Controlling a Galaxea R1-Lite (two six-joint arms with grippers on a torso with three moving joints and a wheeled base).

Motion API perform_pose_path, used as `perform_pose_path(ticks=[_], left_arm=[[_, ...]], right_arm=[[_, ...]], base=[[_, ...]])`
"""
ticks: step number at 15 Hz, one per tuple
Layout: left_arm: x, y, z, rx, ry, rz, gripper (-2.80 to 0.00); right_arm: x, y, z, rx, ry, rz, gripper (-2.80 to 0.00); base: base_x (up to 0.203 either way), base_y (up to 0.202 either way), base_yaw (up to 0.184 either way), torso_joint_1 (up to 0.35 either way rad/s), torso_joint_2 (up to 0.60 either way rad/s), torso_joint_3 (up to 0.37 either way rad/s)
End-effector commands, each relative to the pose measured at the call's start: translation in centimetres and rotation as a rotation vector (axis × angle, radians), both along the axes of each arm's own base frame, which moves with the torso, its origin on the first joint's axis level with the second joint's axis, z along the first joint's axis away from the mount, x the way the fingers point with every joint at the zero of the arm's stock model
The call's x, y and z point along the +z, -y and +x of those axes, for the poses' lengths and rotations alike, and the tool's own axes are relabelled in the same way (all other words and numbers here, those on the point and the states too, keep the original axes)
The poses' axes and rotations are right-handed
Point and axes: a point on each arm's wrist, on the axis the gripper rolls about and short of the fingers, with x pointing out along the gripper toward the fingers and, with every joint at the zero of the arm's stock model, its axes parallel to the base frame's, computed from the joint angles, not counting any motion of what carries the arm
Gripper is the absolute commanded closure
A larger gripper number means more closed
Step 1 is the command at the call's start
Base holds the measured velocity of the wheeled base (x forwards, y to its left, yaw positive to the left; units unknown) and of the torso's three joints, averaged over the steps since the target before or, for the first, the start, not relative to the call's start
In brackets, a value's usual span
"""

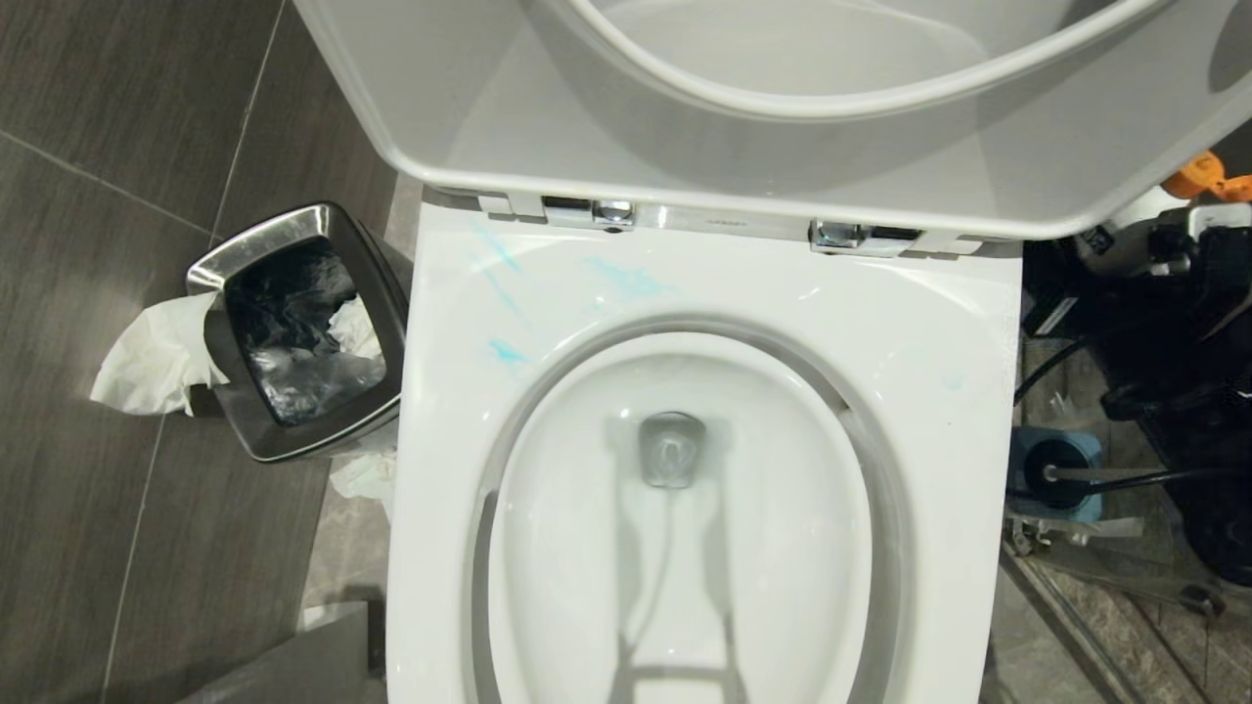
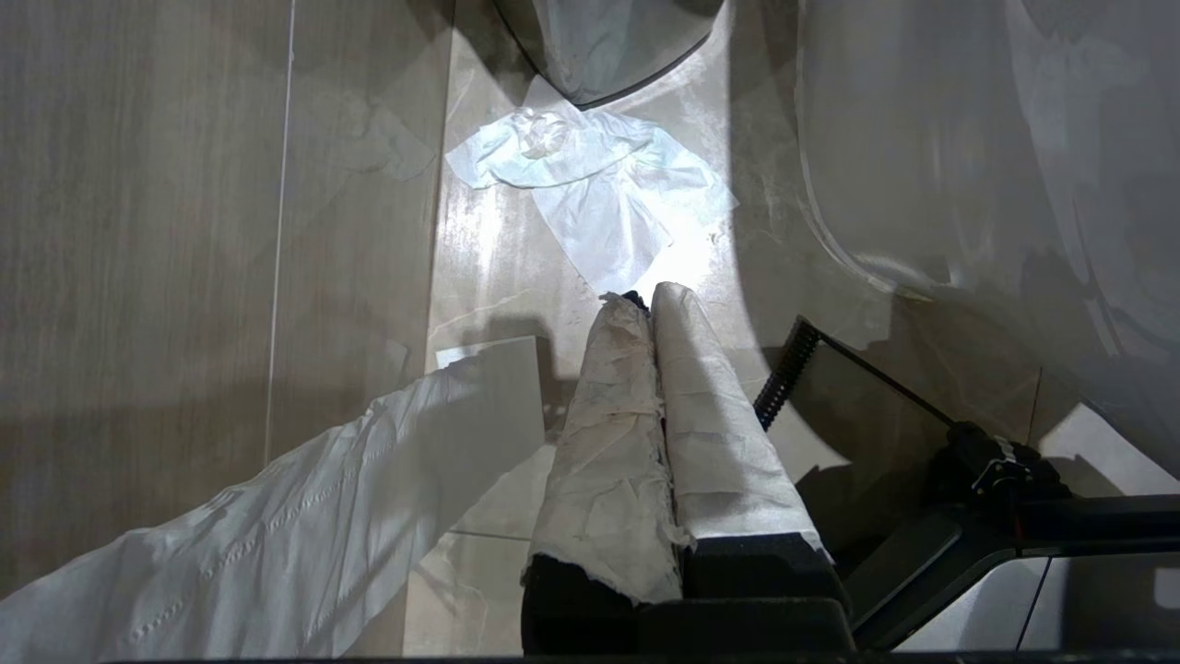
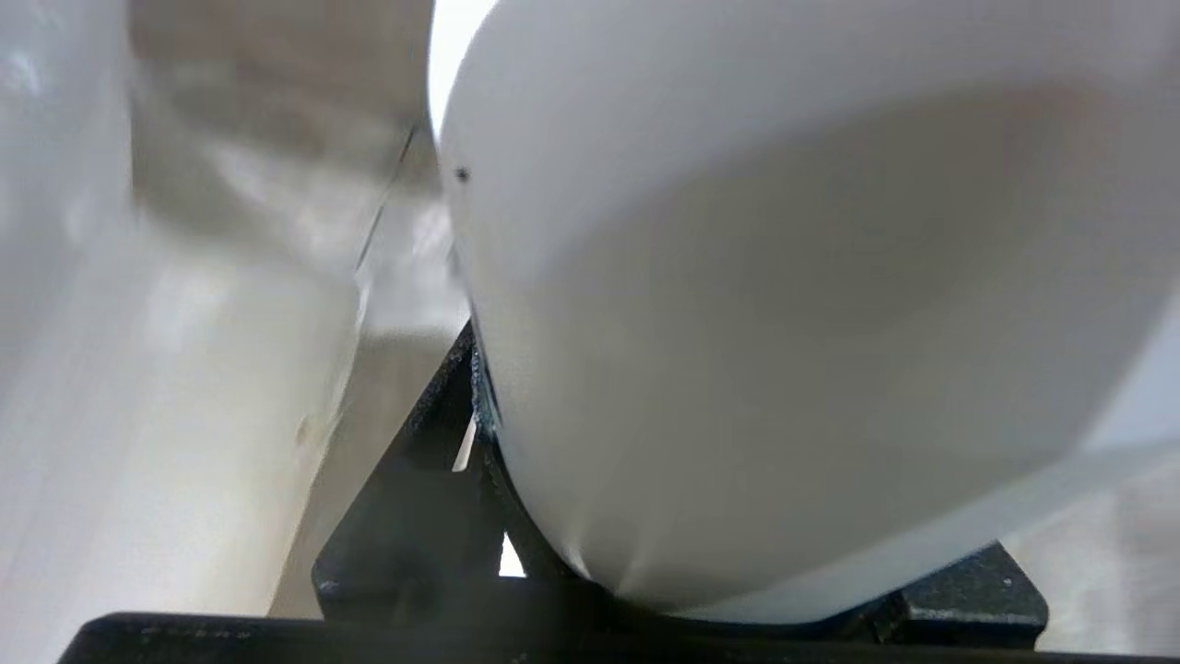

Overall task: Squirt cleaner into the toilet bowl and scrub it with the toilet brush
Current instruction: Pour in the cleaning agent

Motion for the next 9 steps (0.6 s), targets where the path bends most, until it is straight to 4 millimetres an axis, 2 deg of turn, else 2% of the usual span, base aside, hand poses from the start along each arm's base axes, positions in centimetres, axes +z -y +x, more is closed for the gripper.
perform_pose_path(ticks=[1, 7, 9], left_arm=[[0.0, 0.0, 0.0, 0.0, 0.0, 0.0, 0.0], [0.0, 0.0, 0.0, 0.0, 0.0, 0.0, 0.0], [0.0, 0.0, 0.0, 0.0, -0.001, 0.0, 0.0]], right_arm=[[2.3, 0.3, -1.9, -0.024, 0.082, -0.022, 0.0], [4.6, 0.2, -6.8, -0.023, 0.145, -0.027, 0.0], [5.6, 0.1, -8.8, -0.016, 0.114, -0.013, 0.0]], base=[[0.0, 0.0, 0.0, 0.0, 0.0, 0.0], [0.0, 0.0, 0.0, 0.0, 0.0, 0.0], [0.0, 0.0, 0.0, 0.0, 0.0, 0.0]])
